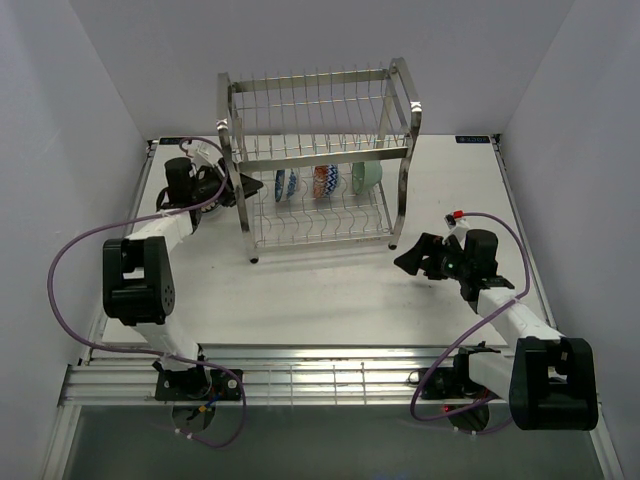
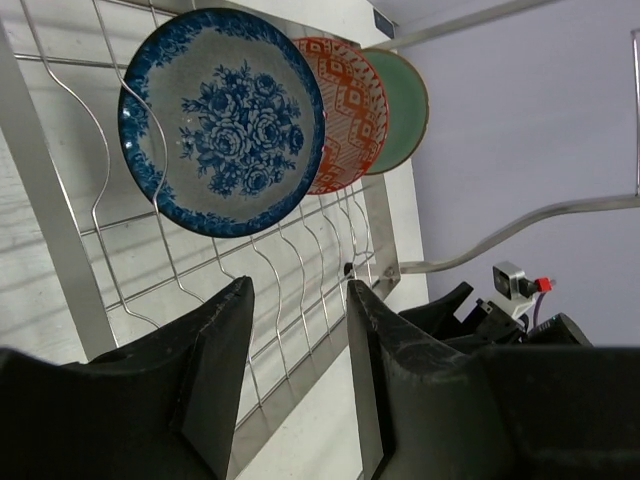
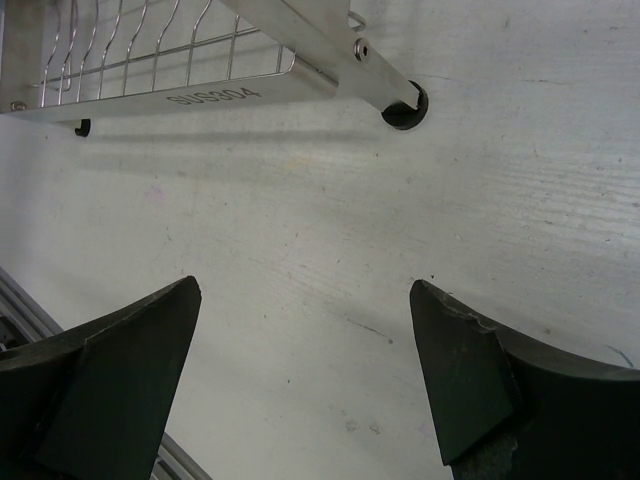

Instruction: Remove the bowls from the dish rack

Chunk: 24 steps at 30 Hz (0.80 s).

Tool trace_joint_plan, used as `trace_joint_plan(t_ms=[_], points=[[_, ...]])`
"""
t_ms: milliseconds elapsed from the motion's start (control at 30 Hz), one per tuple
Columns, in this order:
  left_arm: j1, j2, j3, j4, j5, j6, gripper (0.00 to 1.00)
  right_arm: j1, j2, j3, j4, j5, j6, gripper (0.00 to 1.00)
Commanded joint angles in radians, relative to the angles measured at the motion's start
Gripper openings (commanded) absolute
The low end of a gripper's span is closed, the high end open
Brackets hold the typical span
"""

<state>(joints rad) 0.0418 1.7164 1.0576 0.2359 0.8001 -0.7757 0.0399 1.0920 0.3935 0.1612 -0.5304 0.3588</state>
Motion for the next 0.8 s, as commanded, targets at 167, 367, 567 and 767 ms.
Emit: trace_joint_plan(t_ms=[167, 367, 567, 767], points=[[-0.061, 0.072, 0.050, 0.085, 0.082, 0.006, 0.52, 0.003, 0.009, -0.004, 0.052, -0.028, -0.011, 0.91], [-0.083, 0.120, 0.102, 0.092, 0.128, 0.052, 0.49, 0.003, 0.023, -0.001, 0.055, -0.033, -0.011, 0.92], [-0.088, 0.149, 0.104, 0.092, 0.140, 0.115, 0.48, 0.003, 0.029, -0.004, 0.060, -0.034, -0.009, 0.92], [-0.094, 0.192, 0.114, 0.092, 0.152, 0.139, 0.48, 0.003, 0.034, -0.002, 0.063, -0.033, -0.011, 0.92]])
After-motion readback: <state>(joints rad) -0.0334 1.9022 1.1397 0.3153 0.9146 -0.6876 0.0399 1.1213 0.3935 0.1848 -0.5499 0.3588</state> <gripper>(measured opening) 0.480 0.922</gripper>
